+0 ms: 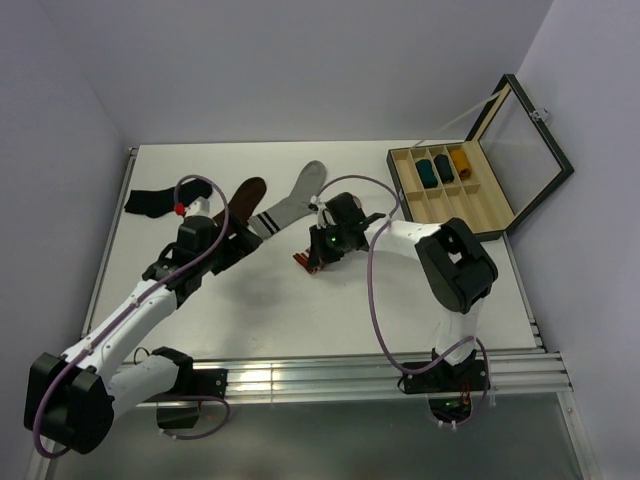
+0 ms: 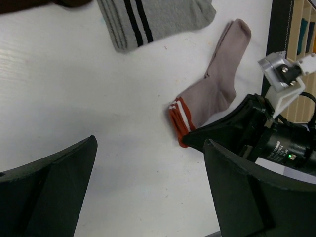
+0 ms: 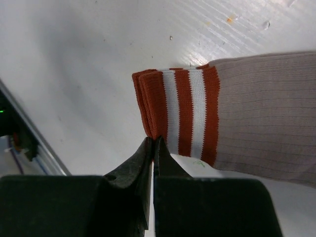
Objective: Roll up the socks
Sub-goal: Roll the sock at the center of the board.
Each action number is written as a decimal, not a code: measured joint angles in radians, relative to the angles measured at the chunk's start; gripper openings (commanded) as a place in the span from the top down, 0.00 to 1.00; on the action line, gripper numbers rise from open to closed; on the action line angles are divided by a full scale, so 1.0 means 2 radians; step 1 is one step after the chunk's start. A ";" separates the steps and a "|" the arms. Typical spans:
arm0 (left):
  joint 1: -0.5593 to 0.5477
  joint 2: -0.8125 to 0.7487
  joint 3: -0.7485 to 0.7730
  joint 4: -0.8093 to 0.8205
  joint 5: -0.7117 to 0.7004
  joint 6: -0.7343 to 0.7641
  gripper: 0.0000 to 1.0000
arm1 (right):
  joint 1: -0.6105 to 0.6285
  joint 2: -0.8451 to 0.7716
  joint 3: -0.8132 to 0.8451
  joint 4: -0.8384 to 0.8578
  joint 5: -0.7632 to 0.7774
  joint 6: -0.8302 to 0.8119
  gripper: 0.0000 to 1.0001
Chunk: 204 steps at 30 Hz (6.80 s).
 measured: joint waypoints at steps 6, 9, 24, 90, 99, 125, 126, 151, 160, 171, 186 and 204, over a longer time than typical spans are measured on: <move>-0.032 0.036 0.000 0.037 0.002 -0.026 0.11 | -0.032 0.034 -0.021 0.048 -0.083 0.038 1.00; -0.042 0.057 0.000 0.052 0.003 -0.034 0.13 | -0.043 0.048 -0.021 0.059 -0.110 0.054 1.00; -0.074 0.147 0.001 0.119 0.004 -0.059 0.30 | -0.086 0.071 -0.044 0.116 -0.178 0.115 1.00; -0.123 0.345 0.040 0.299 0.043 -0.104 0.89 | -0.091 0.073 -0.046 0.117 -0.179 0.122 1.00; -0.122 0.349 0.035 0.327 0.045 -0.106 0.89 | -0.091 0.073 -0.045 0.115 -0.179 0.122 1.00; -0.118 0.292 -0.009 0.293 0.007 -0.108 0.66 | -0.091 0.073 -0.045 0.115 -0.177 0.122 1.00; -0.118 0.296 -0.009 0.292 0.007 -0.108 0.67 | -0.091 0.073 -0.045 0.115 -0.177 0.122 1.00; -0.118 0.346 0.009 0.332 0.039 -0.111 0.78 | -0.091 0.073 -0.045 0.114 -0.177 0.122 1.00; -0.118 0.346 0.014 0.332 0.043 -0.111 0.82 | -0.091 0.073 -0.045 0.114 -0.177 0.122 1.00; -0.118 0.357 0.024 0.333 0.047 -0.115 0.83 | -0.091 0.073 -0.042 0.110 -0.175 0.121 1.00; -0.118 0.388 0.047 0.331 0.043 -0.148 0.87 | -0.091 0.073 -0.037 0.104 -0.165 0.121 0.89; -0.121 0.387 0.053 0.306 0.006 -0.203 0.88 | -0.069 -0.078 -0.105 0.117 0.000 0.058 0.58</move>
